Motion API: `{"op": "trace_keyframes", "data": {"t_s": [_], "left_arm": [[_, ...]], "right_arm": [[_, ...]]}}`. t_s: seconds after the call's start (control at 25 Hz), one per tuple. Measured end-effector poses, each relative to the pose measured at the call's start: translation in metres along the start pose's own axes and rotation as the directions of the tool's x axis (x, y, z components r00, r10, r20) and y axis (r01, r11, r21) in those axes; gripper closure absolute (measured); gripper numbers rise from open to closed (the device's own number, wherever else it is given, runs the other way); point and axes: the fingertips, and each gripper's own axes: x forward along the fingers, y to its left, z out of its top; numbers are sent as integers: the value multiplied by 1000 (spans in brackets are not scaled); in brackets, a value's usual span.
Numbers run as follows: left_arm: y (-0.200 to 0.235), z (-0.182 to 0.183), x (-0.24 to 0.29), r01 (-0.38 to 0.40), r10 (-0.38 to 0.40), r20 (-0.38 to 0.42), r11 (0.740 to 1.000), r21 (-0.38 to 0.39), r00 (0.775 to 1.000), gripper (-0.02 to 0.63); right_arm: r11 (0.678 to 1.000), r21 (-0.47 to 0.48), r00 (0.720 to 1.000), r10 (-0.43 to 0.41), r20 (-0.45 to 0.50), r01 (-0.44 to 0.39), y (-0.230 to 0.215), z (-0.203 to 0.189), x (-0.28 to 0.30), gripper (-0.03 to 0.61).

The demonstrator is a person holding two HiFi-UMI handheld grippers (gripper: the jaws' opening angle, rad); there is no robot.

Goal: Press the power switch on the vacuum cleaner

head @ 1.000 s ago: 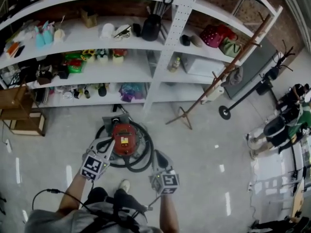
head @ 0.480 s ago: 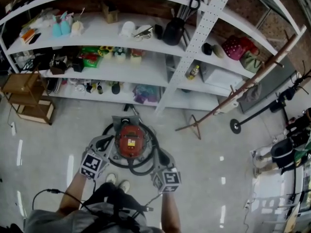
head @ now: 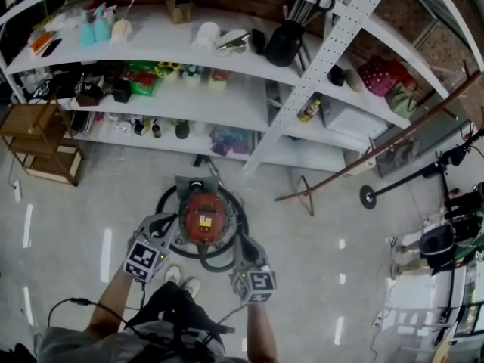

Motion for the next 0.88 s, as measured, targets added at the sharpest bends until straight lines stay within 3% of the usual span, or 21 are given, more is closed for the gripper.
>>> {"op": "trace_keyframes", "data": {"t_s": [0.88], "left_arm": [[32, -108, 68, 65, -64, -101, 998, 4, 993, 607]], "right_arm": [[999, 46, 994, -5, -113, 11, -24, -112, 78, 566]]}}
